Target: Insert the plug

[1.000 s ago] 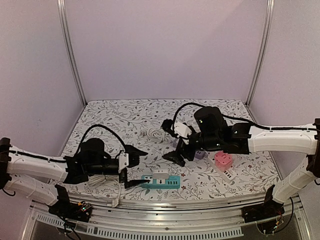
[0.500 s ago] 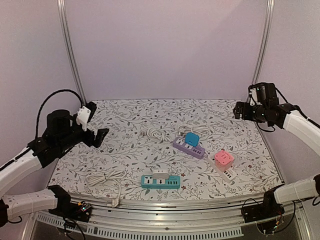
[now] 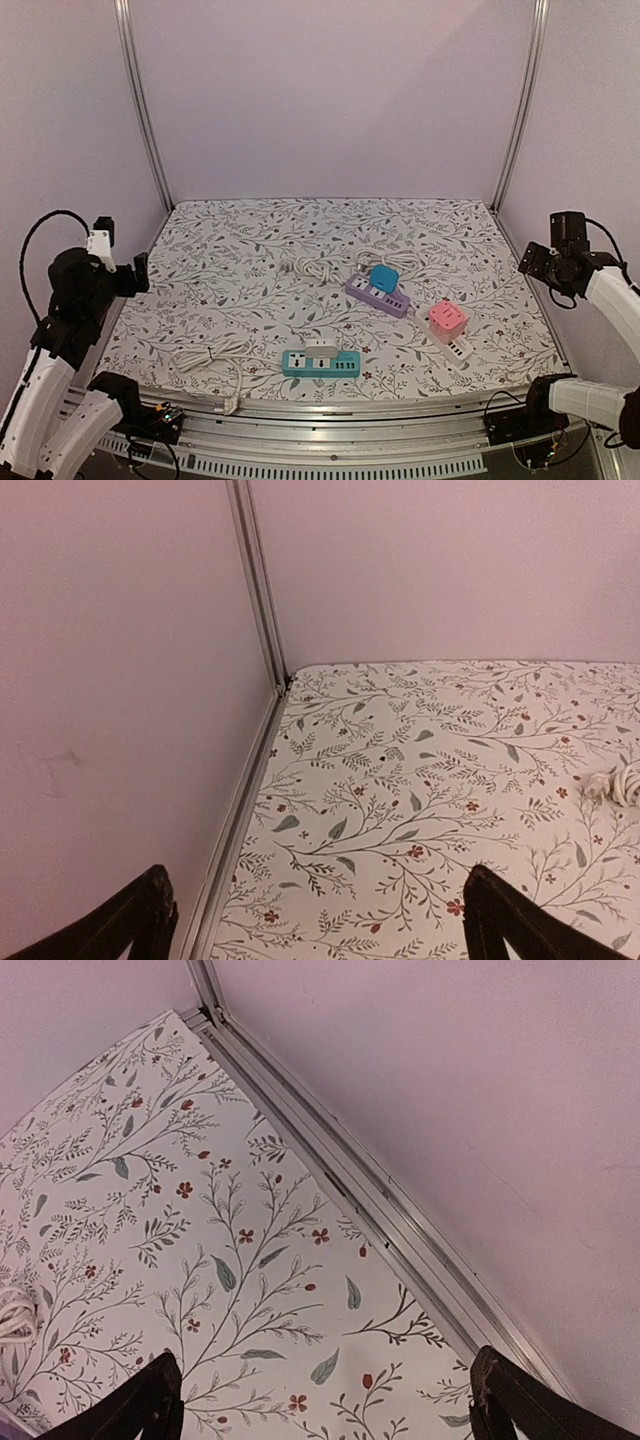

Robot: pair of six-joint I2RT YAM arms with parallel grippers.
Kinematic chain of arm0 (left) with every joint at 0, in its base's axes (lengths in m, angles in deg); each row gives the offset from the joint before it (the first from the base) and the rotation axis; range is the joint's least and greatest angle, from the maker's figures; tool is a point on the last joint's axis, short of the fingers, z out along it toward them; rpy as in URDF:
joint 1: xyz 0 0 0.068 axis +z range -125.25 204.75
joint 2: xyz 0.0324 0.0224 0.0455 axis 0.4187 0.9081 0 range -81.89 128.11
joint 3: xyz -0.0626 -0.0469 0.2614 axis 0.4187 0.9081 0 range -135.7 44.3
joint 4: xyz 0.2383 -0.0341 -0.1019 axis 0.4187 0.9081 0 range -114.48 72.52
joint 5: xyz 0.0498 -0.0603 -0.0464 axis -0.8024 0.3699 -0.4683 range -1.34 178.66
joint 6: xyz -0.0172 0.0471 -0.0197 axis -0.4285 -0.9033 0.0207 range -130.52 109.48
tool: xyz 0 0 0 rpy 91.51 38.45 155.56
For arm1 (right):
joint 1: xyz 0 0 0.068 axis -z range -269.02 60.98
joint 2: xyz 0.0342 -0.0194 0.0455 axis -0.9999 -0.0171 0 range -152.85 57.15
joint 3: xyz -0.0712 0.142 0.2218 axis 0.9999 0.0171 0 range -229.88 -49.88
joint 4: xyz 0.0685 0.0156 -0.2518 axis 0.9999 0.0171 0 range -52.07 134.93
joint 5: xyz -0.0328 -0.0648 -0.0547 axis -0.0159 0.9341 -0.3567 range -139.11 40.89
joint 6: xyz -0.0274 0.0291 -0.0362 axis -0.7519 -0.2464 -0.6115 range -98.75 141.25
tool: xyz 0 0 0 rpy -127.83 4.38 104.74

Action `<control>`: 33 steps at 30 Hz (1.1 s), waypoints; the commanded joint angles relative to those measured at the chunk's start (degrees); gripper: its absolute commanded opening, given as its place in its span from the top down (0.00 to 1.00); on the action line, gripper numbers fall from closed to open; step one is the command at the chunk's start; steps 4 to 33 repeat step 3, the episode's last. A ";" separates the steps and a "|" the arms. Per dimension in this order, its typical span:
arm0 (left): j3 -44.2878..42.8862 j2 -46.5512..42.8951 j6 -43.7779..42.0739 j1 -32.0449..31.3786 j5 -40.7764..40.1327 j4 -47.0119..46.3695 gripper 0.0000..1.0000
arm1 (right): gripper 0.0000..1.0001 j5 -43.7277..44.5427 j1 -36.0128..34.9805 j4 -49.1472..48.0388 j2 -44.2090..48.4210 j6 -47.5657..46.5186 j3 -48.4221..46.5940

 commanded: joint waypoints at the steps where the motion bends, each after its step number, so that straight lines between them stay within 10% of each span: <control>1: 1.21 -0.76 0.92 2.65 1.73 2.20 0.01 | 0.01 1.35 0.05 -3.28 4.27 1.74 5.00; 33: 1.09 -1.65 1.56 2.99 2.32 2.18 0.00 | 0.01 0.03 0.05 -6.27 6.95 0.50 7.39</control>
